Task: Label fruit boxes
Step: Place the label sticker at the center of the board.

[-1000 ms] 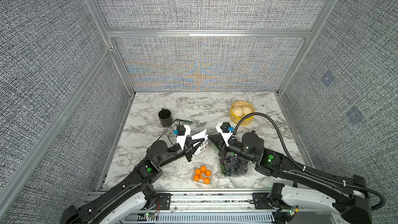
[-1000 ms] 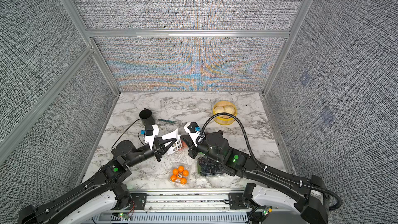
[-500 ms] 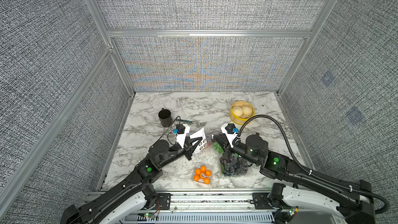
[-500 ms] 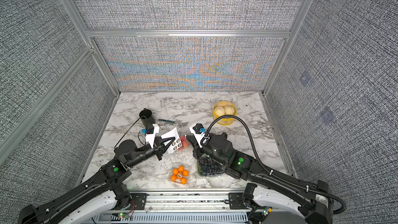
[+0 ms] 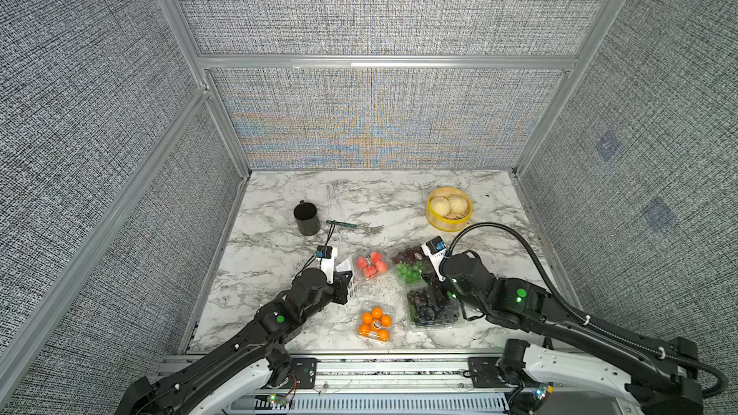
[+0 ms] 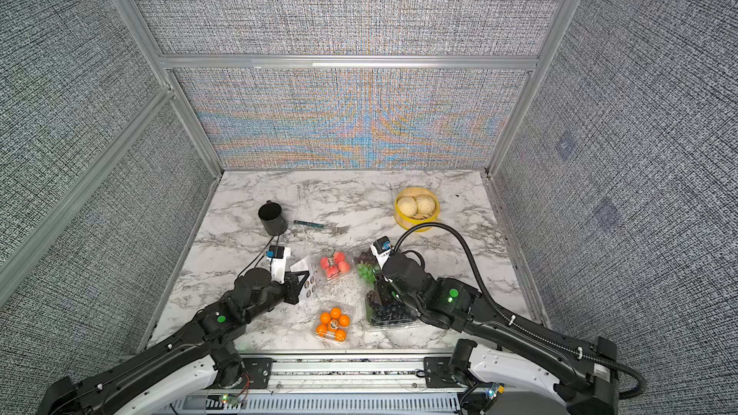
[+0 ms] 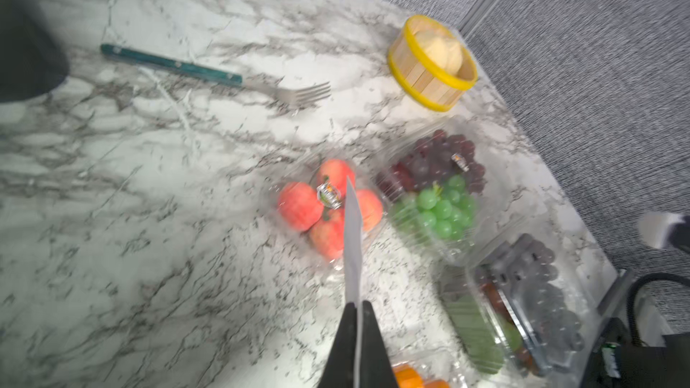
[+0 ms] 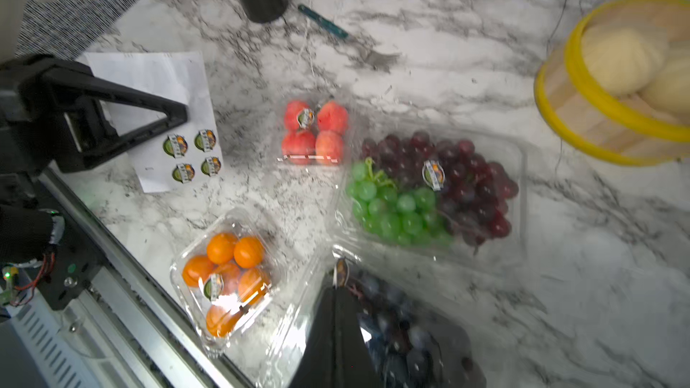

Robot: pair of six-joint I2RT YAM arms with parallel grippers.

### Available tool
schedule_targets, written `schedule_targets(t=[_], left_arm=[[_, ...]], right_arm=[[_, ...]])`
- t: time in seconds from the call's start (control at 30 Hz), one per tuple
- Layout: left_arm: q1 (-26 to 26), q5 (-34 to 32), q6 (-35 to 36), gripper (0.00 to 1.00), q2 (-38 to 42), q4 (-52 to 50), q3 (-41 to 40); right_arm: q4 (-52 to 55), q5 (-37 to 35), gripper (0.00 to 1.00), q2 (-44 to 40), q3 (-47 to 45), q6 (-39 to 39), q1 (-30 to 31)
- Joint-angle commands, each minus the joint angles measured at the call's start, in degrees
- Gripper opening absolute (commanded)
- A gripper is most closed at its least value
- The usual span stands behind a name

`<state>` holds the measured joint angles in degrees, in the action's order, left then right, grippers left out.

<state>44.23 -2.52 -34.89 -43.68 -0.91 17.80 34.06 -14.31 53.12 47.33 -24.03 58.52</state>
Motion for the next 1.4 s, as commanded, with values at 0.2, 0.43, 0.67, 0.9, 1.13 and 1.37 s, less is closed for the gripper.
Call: schedule_targets(t=[0.2,0.43,0.67,0.9,1.13,1.37], left_arm=[[-2.81,0.74,0.77,0.0,-3.65,-2.42,-0.54],[-3.0,1.04,1.05,0.0,-6.62,0.51,-1.03],[-3.21,-1.96,0.45,0.03,-11.59,-1.42,0.83],[-3.35,-3.3,0.5,0.08,-11.87,-1.88,1.03],[-4.14,-4.61,1.32,0.15,-13.21,-0.16,0.57],[-4.7,-7.7,0.44,0.38,-11.38,-2.2,0.7]], right_arm=[[25.46,-1.32,0.0,5.5,3.22,-8.78,1.12],[24.39,-0.2,0.0,12.75,5.28,-7.2,2.02],[21.03,0.69,0.0,18.84,6.59,-6.13,2.96],[18.1,2.41,0.0,21.67,5.68,-5.59,3.88],[15.24,3.91,0.0,20.88,3.59,-5.34,3.55],[13.66,5.06,0.15,17.68,2.42,-5.2,3.17]])
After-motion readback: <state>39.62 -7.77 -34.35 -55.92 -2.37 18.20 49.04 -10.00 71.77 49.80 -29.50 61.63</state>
